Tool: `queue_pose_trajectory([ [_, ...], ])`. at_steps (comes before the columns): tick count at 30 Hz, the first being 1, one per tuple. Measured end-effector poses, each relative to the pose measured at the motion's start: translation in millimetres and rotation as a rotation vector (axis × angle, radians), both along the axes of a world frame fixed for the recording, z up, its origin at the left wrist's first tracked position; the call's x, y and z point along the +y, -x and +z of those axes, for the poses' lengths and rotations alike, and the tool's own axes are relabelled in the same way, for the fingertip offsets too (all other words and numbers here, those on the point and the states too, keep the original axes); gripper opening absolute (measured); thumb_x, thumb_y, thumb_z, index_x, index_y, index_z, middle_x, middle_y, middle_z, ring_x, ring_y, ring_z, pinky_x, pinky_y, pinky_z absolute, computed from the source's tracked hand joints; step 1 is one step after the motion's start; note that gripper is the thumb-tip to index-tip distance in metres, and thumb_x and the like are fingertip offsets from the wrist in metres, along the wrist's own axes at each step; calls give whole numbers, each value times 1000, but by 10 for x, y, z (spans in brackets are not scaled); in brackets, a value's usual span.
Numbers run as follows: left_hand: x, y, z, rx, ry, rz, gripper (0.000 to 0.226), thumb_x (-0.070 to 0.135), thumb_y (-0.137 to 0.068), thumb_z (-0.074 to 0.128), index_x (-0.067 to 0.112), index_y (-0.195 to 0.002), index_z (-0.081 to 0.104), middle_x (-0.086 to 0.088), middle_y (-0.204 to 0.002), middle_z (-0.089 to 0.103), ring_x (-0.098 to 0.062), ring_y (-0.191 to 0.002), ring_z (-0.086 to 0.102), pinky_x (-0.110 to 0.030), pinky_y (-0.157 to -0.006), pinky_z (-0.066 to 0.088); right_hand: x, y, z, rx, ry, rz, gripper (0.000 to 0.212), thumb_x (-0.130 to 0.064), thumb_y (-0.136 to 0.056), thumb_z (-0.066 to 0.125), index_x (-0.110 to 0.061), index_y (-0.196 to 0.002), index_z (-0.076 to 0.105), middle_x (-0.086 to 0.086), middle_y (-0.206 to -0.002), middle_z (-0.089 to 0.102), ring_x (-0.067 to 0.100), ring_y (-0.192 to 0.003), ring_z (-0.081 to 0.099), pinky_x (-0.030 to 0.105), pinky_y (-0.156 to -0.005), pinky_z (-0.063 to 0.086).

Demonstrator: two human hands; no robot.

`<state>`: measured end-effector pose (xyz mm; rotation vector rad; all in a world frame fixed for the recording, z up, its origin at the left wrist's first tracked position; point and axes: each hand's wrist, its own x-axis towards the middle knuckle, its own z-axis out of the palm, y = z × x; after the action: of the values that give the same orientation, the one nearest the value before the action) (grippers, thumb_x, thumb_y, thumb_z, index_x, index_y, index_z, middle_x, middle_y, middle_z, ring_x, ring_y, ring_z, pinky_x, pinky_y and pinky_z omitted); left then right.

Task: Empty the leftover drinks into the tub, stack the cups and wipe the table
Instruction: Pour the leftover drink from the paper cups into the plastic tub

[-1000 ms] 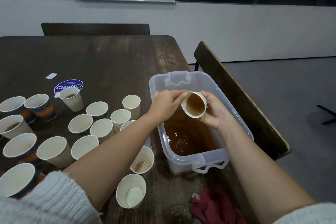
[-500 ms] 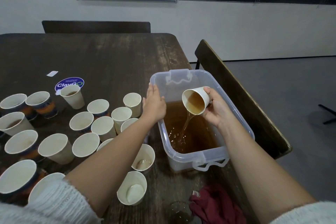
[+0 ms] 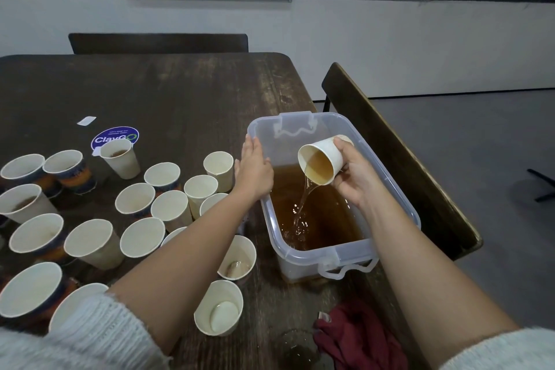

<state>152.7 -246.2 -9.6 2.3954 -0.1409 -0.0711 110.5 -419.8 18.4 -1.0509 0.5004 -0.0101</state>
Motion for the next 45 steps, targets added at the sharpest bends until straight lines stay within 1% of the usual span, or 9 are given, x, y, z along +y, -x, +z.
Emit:
queue_pose_trajectory([
  [12, -5, -18, -26, -7, 13, 7, 56, 16, -105, 30, 12, -154, 4, -2, -162, -6, -20, -149, -2, -44, -121, 1, -9, -48, -62, -37, 99, -2, 52, -29, -89, 68, -24, -134, 43, 7, -120, 57, 23, -107, 60, 34, -69, 59],
  [21, 1, -18, -23, -8, 22, 2, 56, 16, -105, 29, 11, -154, 5, -3, -162, -5, -21, -149, -1, -45, -121, 2, -3, -78, -106, -83, 195, -10, 50, -28, -89, 68, -26, -131, 40, 1, -116, 56, 19, -100, 60, 24, -57, 55],
  [25, 4, -17, -19, -10, 18, 4, 55, 16, -105, 29, 11, -154, 6, -3, -162, -5, -21, -150, 0, -46, -121, 2, -11, -86, -120, -112, 256, 10, 57, -25, -86, 72, -27, -132, 39, 1, -122, 54, 19, -105, 59, 30, -68, 57],
  [29, 15, 10, 7, -1, -16, -9, 55, 17, -105, 28, 11, -154, 3, -4, -162, -7, -23, -149, 1, -46, -121, 3, -17, -89, -152, -146, 375, 41, 78, -20, -81, 77, -25, -145, 32, 3, -137, 48, 21, -115, 55, 44, -94, 54],
  [32, 20, -1, 34, 7, -68, -23, 56, 21, -105, 28, 11, -154, 2, -6, -162, -7, -23, -149, -2, -46, -121, 3, -4, -78, -159, -131, 441, 42, 85, -18, -80, 78, -26, -148, 28, 3, -142, 44, 22, -120, 53, 47, -98, 51],
  [35, 85, 11, 91, -42, -73, -98, 64, 40, -103, 34, 15, -154, 5, -5, -162, -3, -25, -149, -4, -44, -119, 0, 89, -85, -52, -97, 288, -17, 65, -23, -87, 71, -22, -141, 37, 7, -131, 52, 20, -106, 59, 34, -75, 58],
  [38, 238, 95, 236, -103, 218, -270, 95, 61, -81, 60, 26, -154, 9, 4, -162, 5, -16, -148, 7, -37, -116, 12, 260, -167, 137, -83, 52, -7, 54, -33, -89, 67, -15, -136, 46, 13, -124, 58, 24, -104, 61, 33, -63, 58],
  [41, 413, 149, 504, -257, 359, -336, 115, 48, -63, 84, 29, -151, 13, 2, -158, 16, -8, -141, 19, -27, -110, 20, 581, -250, 335, -87, -96, 59, 57, -38, -84, 72, -13, -133, 53, 16, -120, 64, 26, -101, 69, 36, -68, 59],
  [45, 821, 82, 859, -432, 311, -341, 89, 26, -70, 85, 29, -144, 36, -2, -143, 31, -7, -128, 32, -23, -107, 33, 1194, -348, 536, -96, -285, 200, 39, -38, -92, 64, -7, -115, 63, 13, -89, 72, 23, -81, 73, 33, -64, 58],
])
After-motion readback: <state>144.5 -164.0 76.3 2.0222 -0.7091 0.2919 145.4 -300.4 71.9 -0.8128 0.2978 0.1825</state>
